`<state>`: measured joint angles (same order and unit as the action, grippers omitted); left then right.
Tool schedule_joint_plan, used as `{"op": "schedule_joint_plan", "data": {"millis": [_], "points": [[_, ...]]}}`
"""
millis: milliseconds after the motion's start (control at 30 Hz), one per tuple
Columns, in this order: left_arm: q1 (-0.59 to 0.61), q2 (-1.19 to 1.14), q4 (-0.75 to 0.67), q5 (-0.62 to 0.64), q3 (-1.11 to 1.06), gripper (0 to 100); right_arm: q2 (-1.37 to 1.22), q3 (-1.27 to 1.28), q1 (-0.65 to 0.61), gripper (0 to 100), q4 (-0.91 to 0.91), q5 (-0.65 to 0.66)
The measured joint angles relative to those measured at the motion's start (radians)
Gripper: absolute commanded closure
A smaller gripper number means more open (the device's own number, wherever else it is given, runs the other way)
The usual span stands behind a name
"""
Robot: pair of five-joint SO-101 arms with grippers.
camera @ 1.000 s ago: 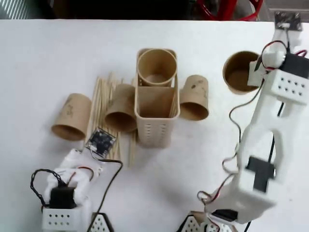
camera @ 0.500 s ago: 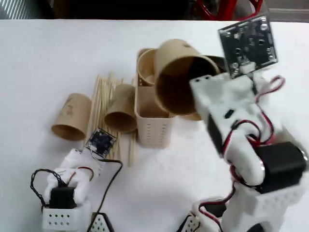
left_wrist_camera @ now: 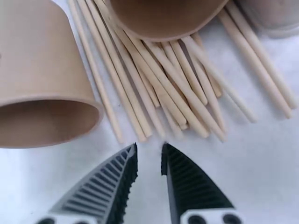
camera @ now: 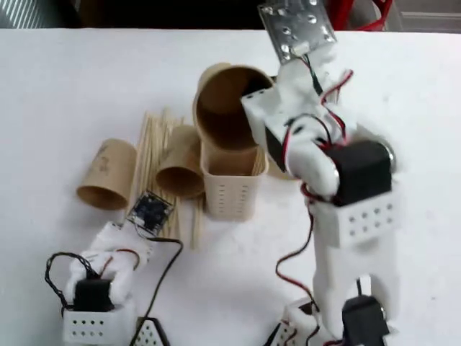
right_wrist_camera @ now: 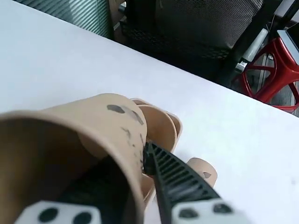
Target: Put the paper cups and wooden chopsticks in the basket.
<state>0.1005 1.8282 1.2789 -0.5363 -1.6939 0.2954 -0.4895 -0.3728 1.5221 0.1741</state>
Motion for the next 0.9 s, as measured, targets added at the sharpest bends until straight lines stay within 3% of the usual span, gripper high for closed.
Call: {"op": "schedule_joint_plan", "data": {"millis": [467,900], "points": [[0.0,0.0,0.0,0.0,0.0,90,-0.141,0.002,0.002,98.1,-0.072,0.0],[0.0,0.0,0.0,0.0,0.0,90,-0.265,0.002,0.094,98.1,-0.135,-0.066]]}}
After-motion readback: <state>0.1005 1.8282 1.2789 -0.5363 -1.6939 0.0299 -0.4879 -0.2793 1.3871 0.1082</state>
